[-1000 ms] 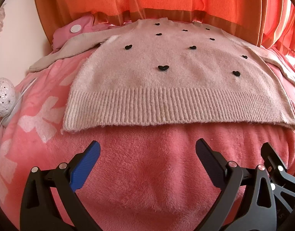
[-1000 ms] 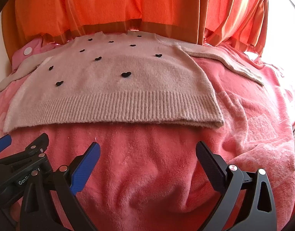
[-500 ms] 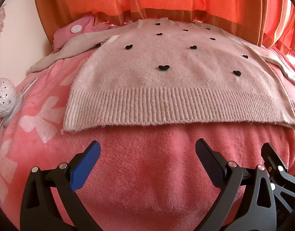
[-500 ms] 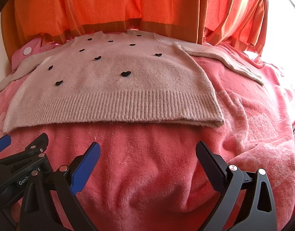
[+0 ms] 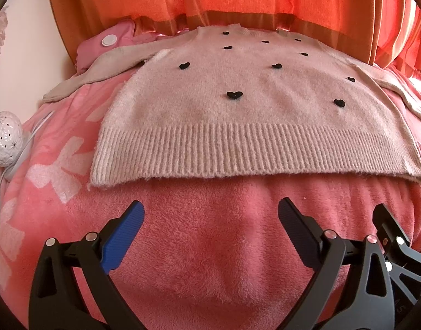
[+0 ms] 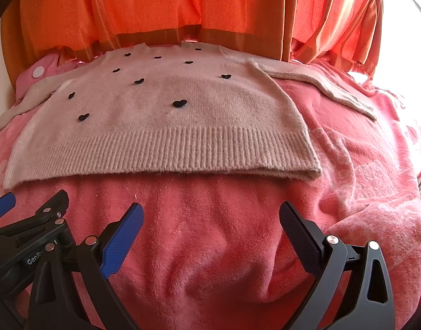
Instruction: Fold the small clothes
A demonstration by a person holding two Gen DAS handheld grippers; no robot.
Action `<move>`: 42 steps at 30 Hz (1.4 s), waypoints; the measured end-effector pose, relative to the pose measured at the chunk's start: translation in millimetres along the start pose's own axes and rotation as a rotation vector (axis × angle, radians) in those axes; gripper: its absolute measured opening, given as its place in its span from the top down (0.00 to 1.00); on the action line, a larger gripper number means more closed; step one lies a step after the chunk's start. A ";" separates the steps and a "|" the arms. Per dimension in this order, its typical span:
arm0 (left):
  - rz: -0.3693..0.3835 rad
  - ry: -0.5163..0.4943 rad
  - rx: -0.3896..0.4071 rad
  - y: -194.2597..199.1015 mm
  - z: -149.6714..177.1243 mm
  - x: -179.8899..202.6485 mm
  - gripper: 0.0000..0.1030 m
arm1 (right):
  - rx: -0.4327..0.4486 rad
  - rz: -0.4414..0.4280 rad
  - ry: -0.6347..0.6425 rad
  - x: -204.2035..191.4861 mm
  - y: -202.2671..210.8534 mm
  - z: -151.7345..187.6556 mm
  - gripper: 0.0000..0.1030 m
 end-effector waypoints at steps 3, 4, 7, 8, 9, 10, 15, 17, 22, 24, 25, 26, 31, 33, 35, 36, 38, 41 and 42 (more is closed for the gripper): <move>0.000 -0.001 -0.001 -0.1 0.5 -0.2 0.08 | -0.001 0.000 0.000 0.0 -0.5 0.4 0.05; -0.001 0.000 -0.002 -0.1 1.0 -1.2 0.08 | -0.001 0.000 0.000 0.3 -0.7 1.0 0.05; -0.002 -0.001 -0.004 -1.6 1.8 -1.8 0.08 | -0.006 0.000 -0.001 -0.4 -2.4 1.7 0.05; -0.002 -0.001 -0.004 -2.1 2.0 -2.2 0.08 | -0.007 0.000 -0.002 -0.6 -2.7 1.9 0.05; -0.003 -0.001 -0.005 -2.3 2.5 -2.6 0.08 | -0.009 0.000 -0.003 -0.8 -3.4 2.1 0.05; -0.004 -0.002 -0.005 -2.5 2.3 -2.2 0.08 | -0.011 0.000 -0.003 -0.6 -3.9 2.8 0.05; -0.012 -0.004 -0.010 -4.5 2.7 -2.0 0.08 | -0.022 -0.002 -0.005 -2.0 -6.7 3.3 0.05; -0.015 -0.004 -0.014 -5.6 2.5 -0.9 0.08 | -0.025 -0.003 -0.005 -2.8 -7.6 3.8 0.05; -0.019 -0.006 -0.019 -7.8 1.8 1.3 0.08 | -0.032 -0.001 -0.007 -2.7 -9.3 5.4 0.05; -0.020 -0.007 -0.020 -8.0 1.8 2.1 0.08 | -0.036 -0.001 -0.008 -2.4 -9.8 5.6 0.05; -0.021 -0.007 -0.021 -8.2 1.9 2.5 0.08 | -0.037 -0.001 -0.009 -2.3 -10.1 5.5 0.05; -0.021 -0.007 -0.021 -8.3 1.9 2.5 0.08 | -0.037 0.000 -0.011 -2.4 -10.2 5.5 0.05; -0.022 -0.007 -0.023 -8.5 2.4 2.7 0.08 | -0.037 -0.006 -0.008 -2.7 -10.7 5.8 0.05; -0.008 -0.006 -0.020 -8.1 1.1 2.6 0.08 | -0.037 -0.033 -0.003 -3.2 -12.1 2.6 0.05; 0.038 0.003 -0.006 -4.0 -4.6 2.7 0.08 | -0.036 -0.085 0.002 -1.6 -12.1 -7.8 0.06; 0.054 0.009 0.003 -1.8 -8.0 1.8 0.07 | -0.024 -0.106 -0.019 7.5 -11.1 -19.7 0.07; 0.076 0.020 0.031 4.2 -19.0 -3.9 0.06 | -0.004 -0.118 -0.087 34.0 -11.7 -45.2 0.07; 0.085 0.028 0.056 8.4 -37.2 -16.5 0.06 | -0.009 -0.138 -0.276 106.8 -34.3 -96.1 0.07; 0.084 0.031 0.060 8.0 -42.6 -20.6 0.05 | -0.020 -0.139 -0.329 125.2 -43.0 -104.2 0.07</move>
Point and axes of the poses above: each gripper's, at about its wrist camera, not at the fingertips, and y roughly against the way its jaws point, x to its right, z to its underside, the point moved 9 cm from there along -y, roughly the way its jaws point, and after that the axes turned 9 degrees about z, right-handed, at the moved point
